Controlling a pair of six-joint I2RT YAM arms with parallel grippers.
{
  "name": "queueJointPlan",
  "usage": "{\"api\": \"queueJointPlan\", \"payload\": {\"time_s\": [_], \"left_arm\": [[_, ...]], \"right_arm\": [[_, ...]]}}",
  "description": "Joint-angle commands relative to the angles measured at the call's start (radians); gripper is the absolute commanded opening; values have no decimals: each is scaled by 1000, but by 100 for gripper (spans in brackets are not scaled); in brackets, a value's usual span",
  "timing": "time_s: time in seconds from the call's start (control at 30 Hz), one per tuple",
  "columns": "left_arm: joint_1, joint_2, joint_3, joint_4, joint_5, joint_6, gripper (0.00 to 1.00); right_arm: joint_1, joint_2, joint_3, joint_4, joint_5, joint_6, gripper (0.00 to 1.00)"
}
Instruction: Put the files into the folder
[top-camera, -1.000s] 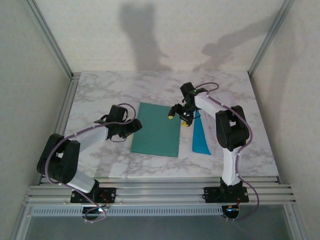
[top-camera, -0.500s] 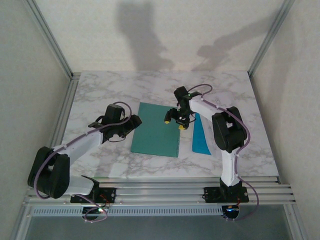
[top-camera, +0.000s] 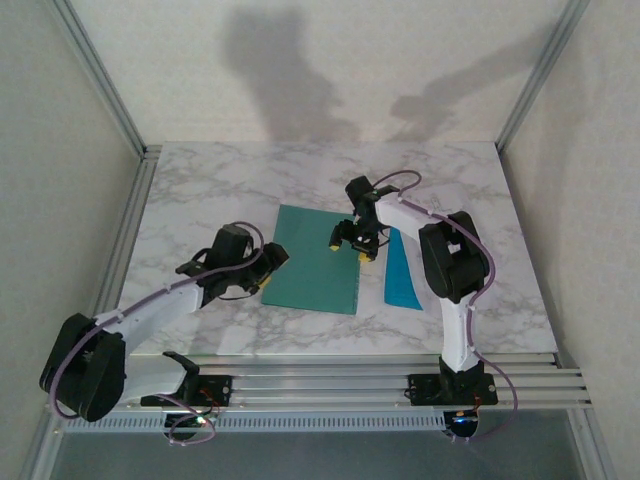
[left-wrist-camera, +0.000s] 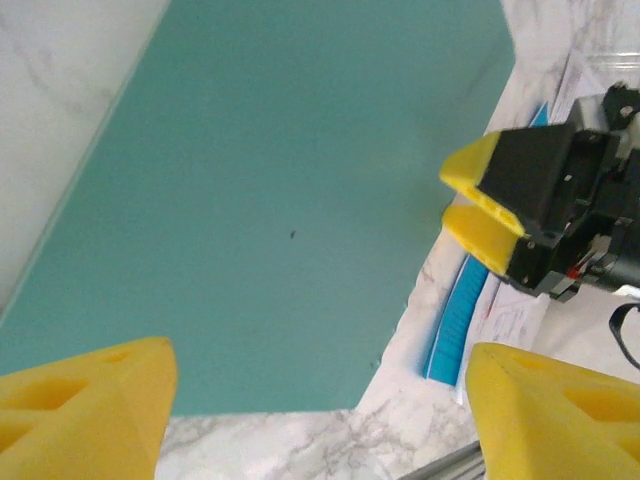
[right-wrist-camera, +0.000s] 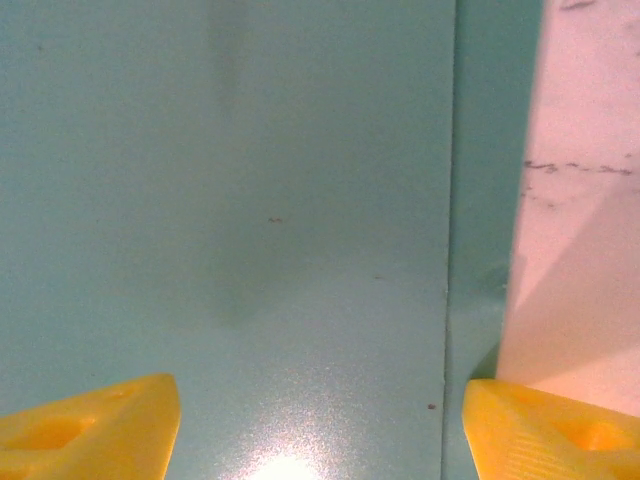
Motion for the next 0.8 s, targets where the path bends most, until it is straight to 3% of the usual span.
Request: {"api": "queueJointPlan", "payload": {"time_s": [0.0,0.3,0.47,0.77], "left_arm": [[-45,-47,-53,38,-31,-129,76],[-215,-96,-185,172,-170,-413,75],[-302,-73,-222,223,-266,-553,67],[-358,17,-251,326,-339,-676,60]], "right_arm": [[23,35,-3,-5,24,-10,76],[28,45,-38,-7,69,3,77],[28,53,-26,-20,71,-6,77],[28,64,-10,-30,51,-10,78]]}}
